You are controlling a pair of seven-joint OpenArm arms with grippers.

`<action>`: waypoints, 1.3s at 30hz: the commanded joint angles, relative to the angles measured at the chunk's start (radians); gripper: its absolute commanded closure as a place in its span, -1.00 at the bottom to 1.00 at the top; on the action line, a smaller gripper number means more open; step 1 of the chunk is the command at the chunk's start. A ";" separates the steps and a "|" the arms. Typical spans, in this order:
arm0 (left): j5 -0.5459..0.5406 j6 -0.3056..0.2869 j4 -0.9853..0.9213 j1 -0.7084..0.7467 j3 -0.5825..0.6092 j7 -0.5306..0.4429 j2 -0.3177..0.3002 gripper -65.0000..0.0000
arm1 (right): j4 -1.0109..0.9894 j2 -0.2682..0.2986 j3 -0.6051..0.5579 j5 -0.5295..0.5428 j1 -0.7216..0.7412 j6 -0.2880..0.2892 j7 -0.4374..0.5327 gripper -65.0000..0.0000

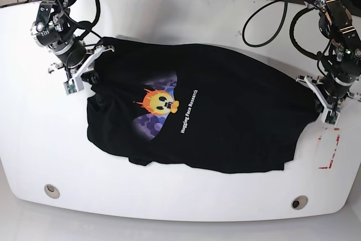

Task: Layout the t-shirt on the table in an organized manner, then fold the t-shirt properly
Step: 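Drag the shirt back across the table with both grippers, spreading it flat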

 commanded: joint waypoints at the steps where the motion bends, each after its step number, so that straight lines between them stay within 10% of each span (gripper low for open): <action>1: -0.001 0.003 0.021 0.036 -0.027 -0.022 -0.015 1.00 | 0.024 -0.015 0.005 0.011 -0.031 0.001 0.023 1.00; 32: 0.002 0.001 0.013 0.381 -0.140 -0.023 -0.015 1.00 | 0.017 -0.031 0.005 0.008 -0.272 -0.002 0.023 1.00; 39: 0.006 -0.099 0.011 0.421 -0.143 -0.020 -0.015 0.72 | 0.017 -0.033 0.005 0.006 -0.303 -0.005 0.023 0.36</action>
